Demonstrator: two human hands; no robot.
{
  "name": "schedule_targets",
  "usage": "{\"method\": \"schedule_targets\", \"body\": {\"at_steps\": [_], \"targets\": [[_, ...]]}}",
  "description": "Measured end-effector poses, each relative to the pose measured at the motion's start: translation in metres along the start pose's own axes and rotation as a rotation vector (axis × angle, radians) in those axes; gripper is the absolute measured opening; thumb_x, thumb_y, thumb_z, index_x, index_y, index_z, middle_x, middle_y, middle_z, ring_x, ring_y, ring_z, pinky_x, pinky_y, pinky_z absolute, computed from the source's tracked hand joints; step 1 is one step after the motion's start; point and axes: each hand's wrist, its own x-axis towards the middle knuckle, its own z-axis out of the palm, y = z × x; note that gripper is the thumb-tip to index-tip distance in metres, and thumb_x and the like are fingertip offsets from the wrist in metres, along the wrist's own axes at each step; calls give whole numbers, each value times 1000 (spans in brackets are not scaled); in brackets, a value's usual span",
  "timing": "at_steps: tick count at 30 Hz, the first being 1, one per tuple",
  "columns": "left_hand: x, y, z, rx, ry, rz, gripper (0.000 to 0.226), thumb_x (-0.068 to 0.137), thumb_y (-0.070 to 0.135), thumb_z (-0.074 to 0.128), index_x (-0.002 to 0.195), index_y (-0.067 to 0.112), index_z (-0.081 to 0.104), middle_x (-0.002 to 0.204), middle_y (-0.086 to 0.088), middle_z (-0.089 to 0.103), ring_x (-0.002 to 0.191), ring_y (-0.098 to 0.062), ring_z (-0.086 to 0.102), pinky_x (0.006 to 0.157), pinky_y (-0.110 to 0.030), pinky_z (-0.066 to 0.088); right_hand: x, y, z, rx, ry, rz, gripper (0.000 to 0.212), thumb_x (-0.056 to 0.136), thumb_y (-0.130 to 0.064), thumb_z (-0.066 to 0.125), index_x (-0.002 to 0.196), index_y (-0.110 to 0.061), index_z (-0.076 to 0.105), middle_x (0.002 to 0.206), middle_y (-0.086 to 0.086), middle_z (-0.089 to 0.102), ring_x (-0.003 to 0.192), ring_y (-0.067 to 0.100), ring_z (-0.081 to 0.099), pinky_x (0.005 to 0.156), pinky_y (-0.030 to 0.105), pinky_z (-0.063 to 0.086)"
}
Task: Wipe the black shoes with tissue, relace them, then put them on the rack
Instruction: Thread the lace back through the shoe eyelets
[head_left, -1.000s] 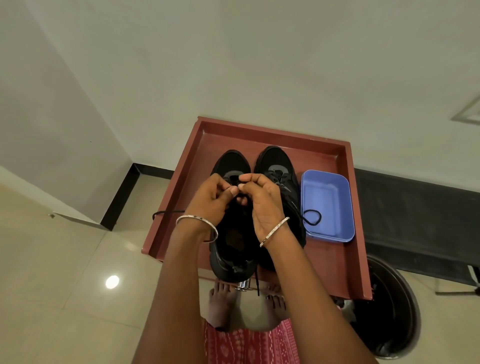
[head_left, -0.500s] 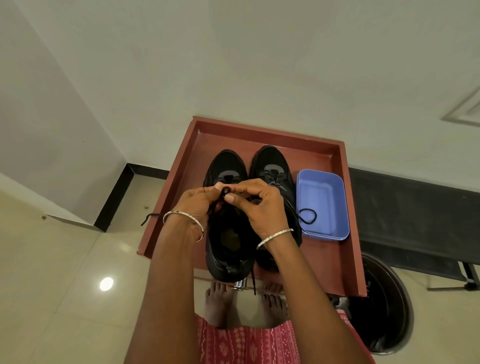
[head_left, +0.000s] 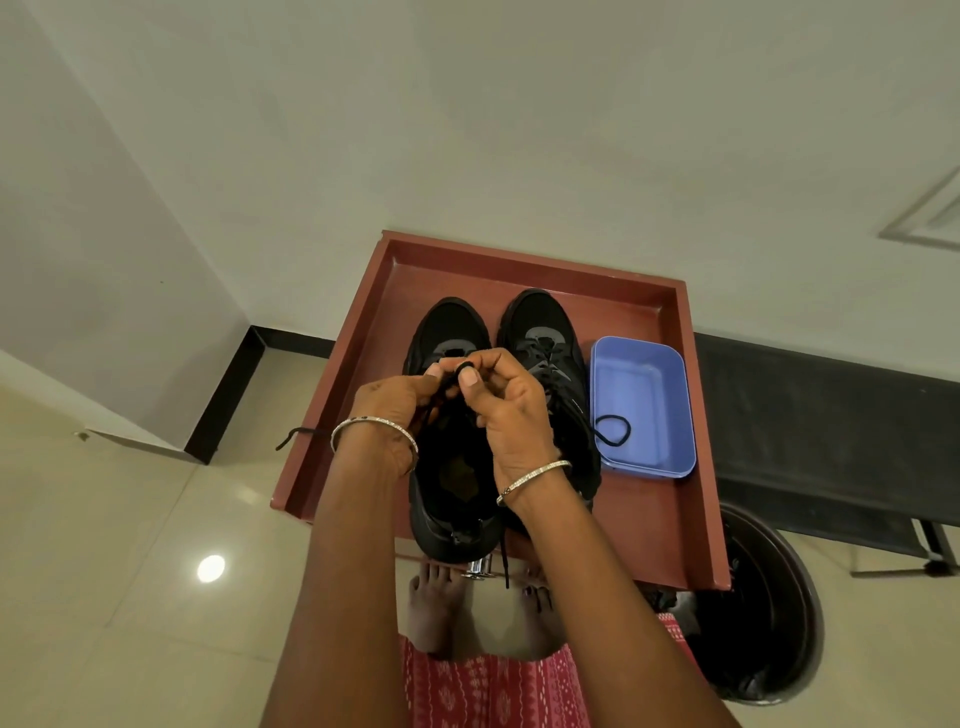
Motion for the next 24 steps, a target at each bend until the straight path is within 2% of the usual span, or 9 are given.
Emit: {"method": "schedule_targets", "body": {"at_steps": [1, 3, 6, 9, 11, 13, 16, 20, 24], "targets": [[2, 0, 0, -11, 25, -8, 14, 86, 18, 75, 86, 6, 69, 87, -10, 70, 74, -19, 66, 62, -28, 51, -1, -2, 1, 61, -2, 33, 16, 97, 6, 53, 90, -7, 59, 88, 6, 74, 73, 4, 67, 67, 17, 51], [2, -1, 0, -60, 97, -5, 13, 87, 15, 73, 88, 4, 67, 90, -13, 71, 77, -22, 68, 61, -31, 53, -3, -4, 3, 92, 16, 86, 20, 98, 5, 52, 87, -10, 57, 80, 1, 73, 59, -1, 58, 56, 12, 42], [7, -7, 0, -4, 217, 93, 19, 91, 19, 69, 77, 8, 65, 88, -14, 71, 80, -27, 70, 79, -39, 59, -3, -3, 0, 85, 67, 173, 23, 99, 3, 50, 83, -12, 57, 69, -2, 66, 50, 7, 42, 49, 20, 32], [11, -13, 2, 170, 338, 242, 21, 94, 28, 66, 79, 13, 62, 91, -9, 69, 76, -22, 68, 84, -43, 59, -9, -3, -6, 85, 116, 276, 26, 96, 6, 46, 80, -12, 55, 66, 0, 59, 47, 8, 33, 47, 24, 23], [11, -16, 6, 318, 407, 350, 23, 94, 31, 65, 81, 14, 56, 89, -3, 63, 81, -24, 64, 84, -42, 56, -16, -5, -8, 62, 106, 309, 26, 97, 5, 45, 79, -13, 53, 64, -1, 57, 44, 7, 31, 46, 23, 21], [7, -17, 11, 450, 446, 411, 22, 96, 31, 62, 85, 14, 53, 83, 2, 55, 82, -24, 57, 74, -37, 46, -20, -6, -8, 35, 88, 322, 27, 98, 3, 45, 78, -13, 52, 63, -3, 56, 42, 5, 30, 44, 22, 21], [7, -18, 18, 575, 488, 464, 20, 97, 32, 60, 88, 16, 51, 85, -2, 58, 81, -27, 56, 67, -36, 40, -23, -7, -9, 12, 72, 330, 29, 99, 3, 44, 76, -13, 53, 64, -1, 55, 40, 3, 31, 41, 18, 23], [16, -22, 22, 598, 504, 449, 20, 96, 31, 60, 85, 19, 49, 92, -8, 64, 87, -32, 59, 68, -37, 39, -25, -11, -11, 0, 56, 287, 31, 98, 7, 44, 76, -10, 55, 63, 2, 53, 38, 1, 36, 41, 11, 29], [21, -23, 24, 596, 498, 448, 21, 96, 30, 61, 82, 19, 50, 88, -6, 61, 89, -35, 61, 68, -37, 40, -29, -9, -9, 33, 84, 258, 33, 97, 11, 43, 73, -9, 56, 59, 2, 52, 38, 1, 32, 40, 13, 26]]}}
